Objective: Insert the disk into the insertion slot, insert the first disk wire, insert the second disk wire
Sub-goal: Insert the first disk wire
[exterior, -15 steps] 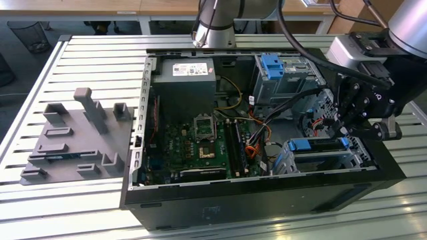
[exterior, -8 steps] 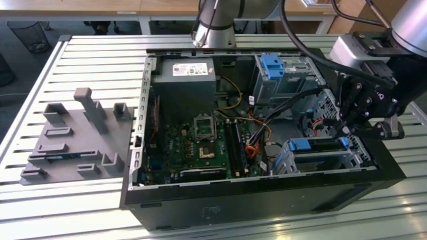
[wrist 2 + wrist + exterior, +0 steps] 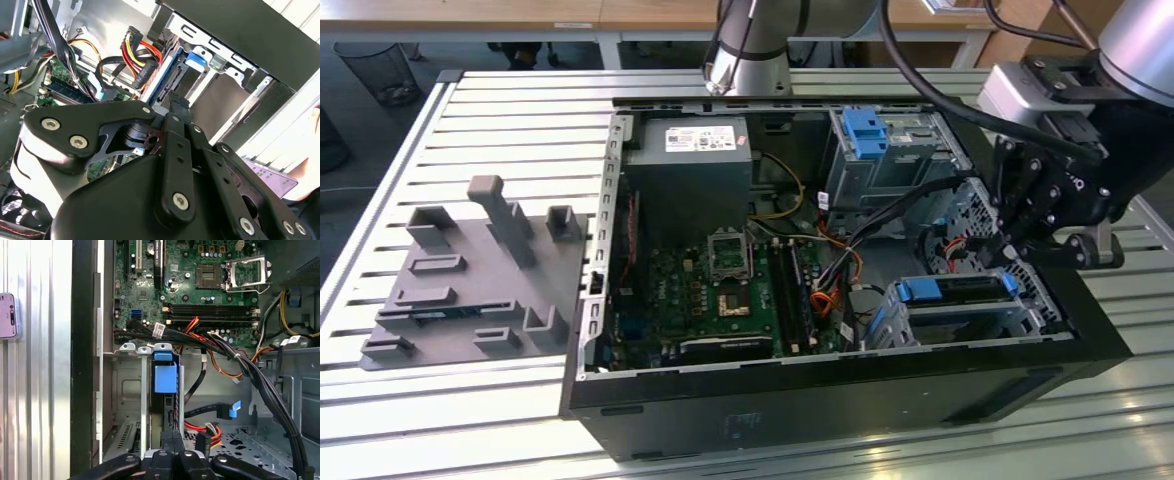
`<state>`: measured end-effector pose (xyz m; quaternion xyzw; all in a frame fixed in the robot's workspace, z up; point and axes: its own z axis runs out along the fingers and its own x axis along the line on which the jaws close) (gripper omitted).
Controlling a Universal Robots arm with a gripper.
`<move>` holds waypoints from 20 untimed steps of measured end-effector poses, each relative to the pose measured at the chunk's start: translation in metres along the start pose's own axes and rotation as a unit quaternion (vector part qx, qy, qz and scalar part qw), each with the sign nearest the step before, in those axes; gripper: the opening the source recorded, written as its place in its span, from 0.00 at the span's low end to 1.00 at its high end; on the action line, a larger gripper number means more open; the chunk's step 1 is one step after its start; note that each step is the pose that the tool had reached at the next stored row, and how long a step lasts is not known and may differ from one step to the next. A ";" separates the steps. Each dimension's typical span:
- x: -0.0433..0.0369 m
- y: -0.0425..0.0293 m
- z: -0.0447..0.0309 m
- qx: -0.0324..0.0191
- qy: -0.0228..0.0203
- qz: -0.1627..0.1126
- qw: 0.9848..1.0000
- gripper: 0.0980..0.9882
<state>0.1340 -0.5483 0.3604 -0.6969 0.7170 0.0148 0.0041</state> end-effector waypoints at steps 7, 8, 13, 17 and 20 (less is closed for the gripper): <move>-0.0122 0.0004 0.0009 0.000 0.000 0.003 1.000 0.01; -0.0137 0.0004 0.0012 0.000 0.000 0.003 1.000 0.02; -0.0196 0.0004 0.0041 -0.001 0.000 0.012 1.000 0.17; -0.0231 0.0005 0.0046 0.000 0.000 0.018 1.000 0.24; -0.0252 0.0006 0.0047 0.000 0.000 0.022 1.000 0.24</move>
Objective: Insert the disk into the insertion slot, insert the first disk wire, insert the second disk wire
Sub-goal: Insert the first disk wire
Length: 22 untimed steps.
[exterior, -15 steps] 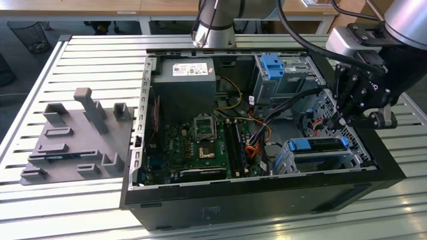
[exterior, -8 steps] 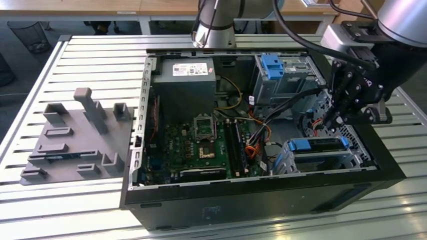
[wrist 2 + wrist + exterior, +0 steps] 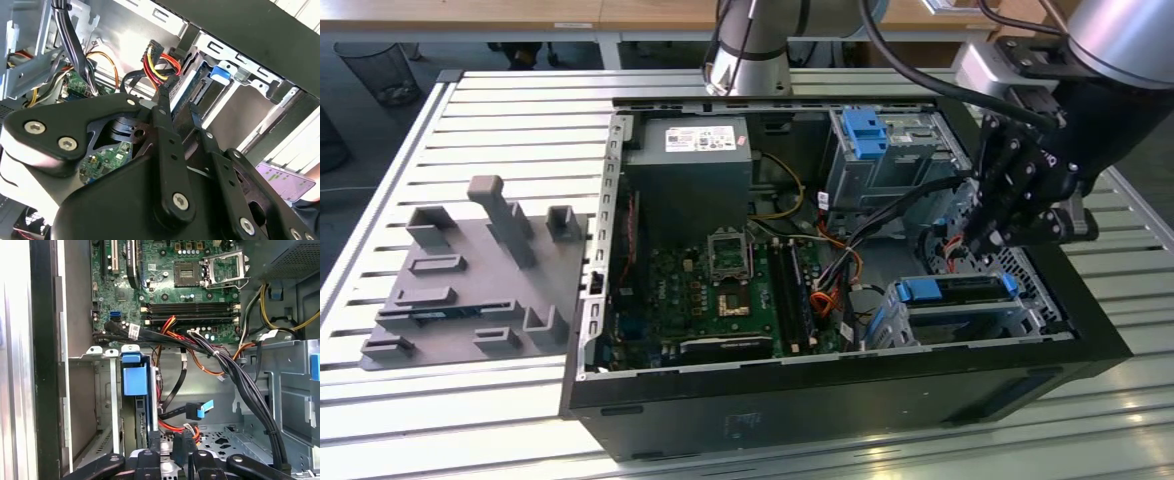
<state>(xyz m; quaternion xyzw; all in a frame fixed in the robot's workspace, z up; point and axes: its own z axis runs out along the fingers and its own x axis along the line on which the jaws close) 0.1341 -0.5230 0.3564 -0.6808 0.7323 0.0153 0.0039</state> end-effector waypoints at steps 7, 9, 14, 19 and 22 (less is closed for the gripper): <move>-0.0029 -0.0002 0.0000 0.000 0.000 0.010 1.000 0.24; -0.0032 -0.0003 0.0006 0.000 0.000 0.021 1.000 0.24; -0.0034 -0.0016 0.0037 0.001 -0.001 0.041 0.999 0.24; -0.0035 -0.0031 0.0059 0.001 0.002 0.050 0.999 0.24; -0.0034 -0.0033 0.0065 0.002 0.003 0.050 0.999 0.22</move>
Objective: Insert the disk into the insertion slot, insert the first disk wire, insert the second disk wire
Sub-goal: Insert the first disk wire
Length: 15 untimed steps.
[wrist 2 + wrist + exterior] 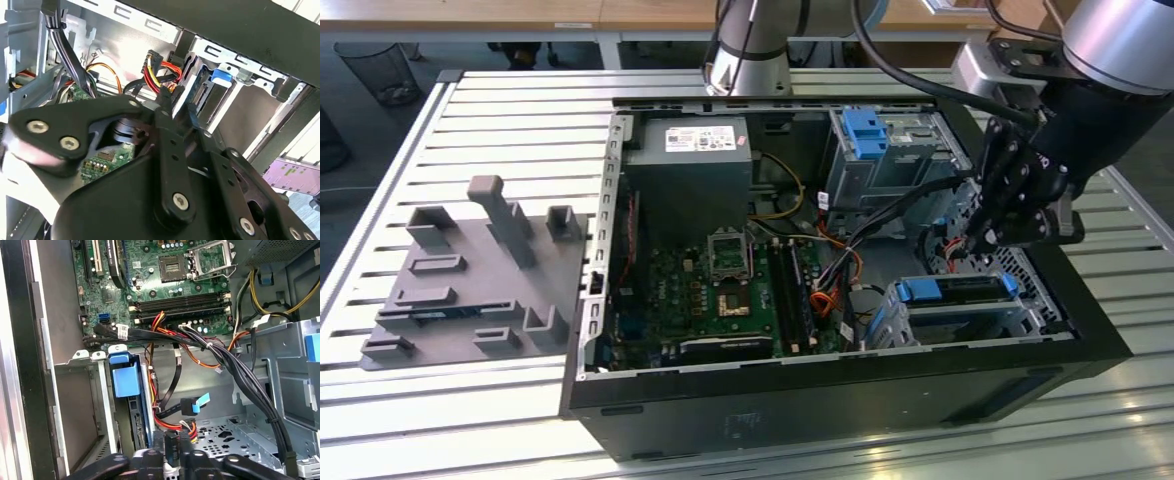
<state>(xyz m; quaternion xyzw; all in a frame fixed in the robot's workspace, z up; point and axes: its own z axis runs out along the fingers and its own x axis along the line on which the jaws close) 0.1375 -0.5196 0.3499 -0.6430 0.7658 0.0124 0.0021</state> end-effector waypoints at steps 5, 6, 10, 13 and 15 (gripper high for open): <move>0.0000 0.0000 0.0003 0.000 0.000 -0.013 1.000 0.07; 0.0000 0.0000 0.0003 0.000 0.000 -0.022 1.000 0.07; 0.0000 0.0000 0.0005 -0.001 0.001 -0.058 0.998 0.07; 0.0000 0.0000 0.0008 -0.002 0.001 -0.085 0.996 0.07; 0.0005 0.0000 0.0010 -0.002 0.001 -0.099 0.995 0.07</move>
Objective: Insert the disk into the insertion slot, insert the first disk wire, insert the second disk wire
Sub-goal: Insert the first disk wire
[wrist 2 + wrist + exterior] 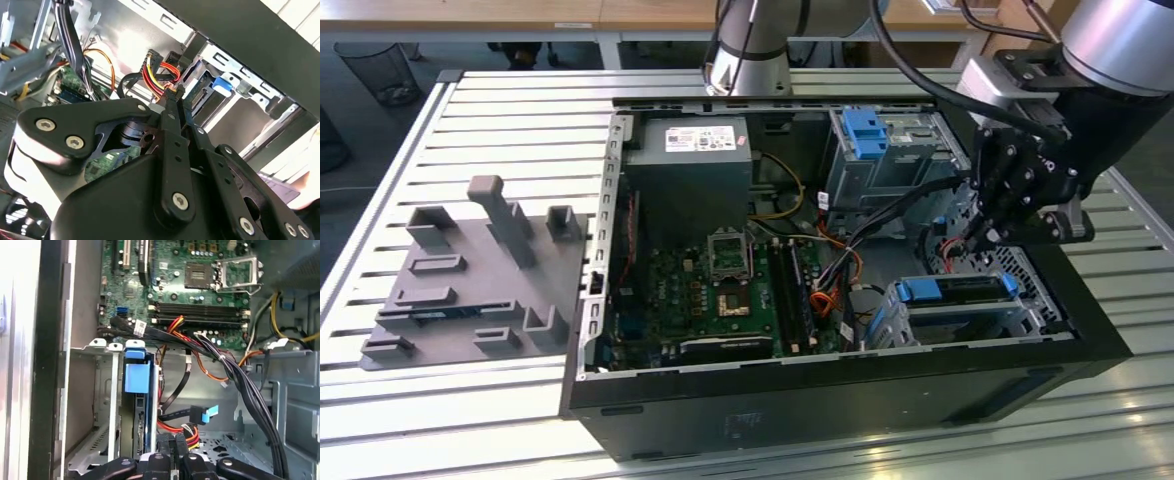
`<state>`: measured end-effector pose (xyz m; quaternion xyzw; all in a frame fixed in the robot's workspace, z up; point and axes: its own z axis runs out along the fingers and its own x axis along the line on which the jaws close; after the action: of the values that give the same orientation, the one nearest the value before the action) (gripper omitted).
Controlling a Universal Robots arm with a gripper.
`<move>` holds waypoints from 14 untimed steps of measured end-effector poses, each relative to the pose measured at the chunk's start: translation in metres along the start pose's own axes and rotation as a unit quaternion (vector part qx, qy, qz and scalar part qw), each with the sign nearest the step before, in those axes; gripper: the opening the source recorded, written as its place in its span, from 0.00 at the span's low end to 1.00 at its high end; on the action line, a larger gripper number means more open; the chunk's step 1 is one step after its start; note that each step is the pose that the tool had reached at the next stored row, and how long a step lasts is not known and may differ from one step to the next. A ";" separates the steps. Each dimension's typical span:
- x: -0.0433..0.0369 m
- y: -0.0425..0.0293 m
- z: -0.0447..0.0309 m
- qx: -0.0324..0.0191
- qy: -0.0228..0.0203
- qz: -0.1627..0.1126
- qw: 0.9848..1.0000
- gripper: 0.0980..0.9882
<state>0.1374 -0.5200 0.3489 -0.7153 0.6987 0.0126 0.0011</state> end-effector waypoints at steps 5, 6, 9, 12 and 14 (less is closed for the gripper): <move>0.0069 0.0016 0.0001 0.002 0.000 -0.007 1.000 0.07; 0.0087 0.0018 0.0003 0.003 0.000 -0.008 1.000 0.07; 0.0125 0.0026 0.0012 0.003 0.000 -0.009 1.000 0.07; 0.0134 0.0028 0.0028 0.004 0.000 -0.009 1.000 0.07; 0.0145 0.0028 0.0039 0.004 0.000 -0.009 1.000 0.07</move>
<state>0.1349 -0.5345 0.3447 -0.7213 0.6925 0.0098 0.0041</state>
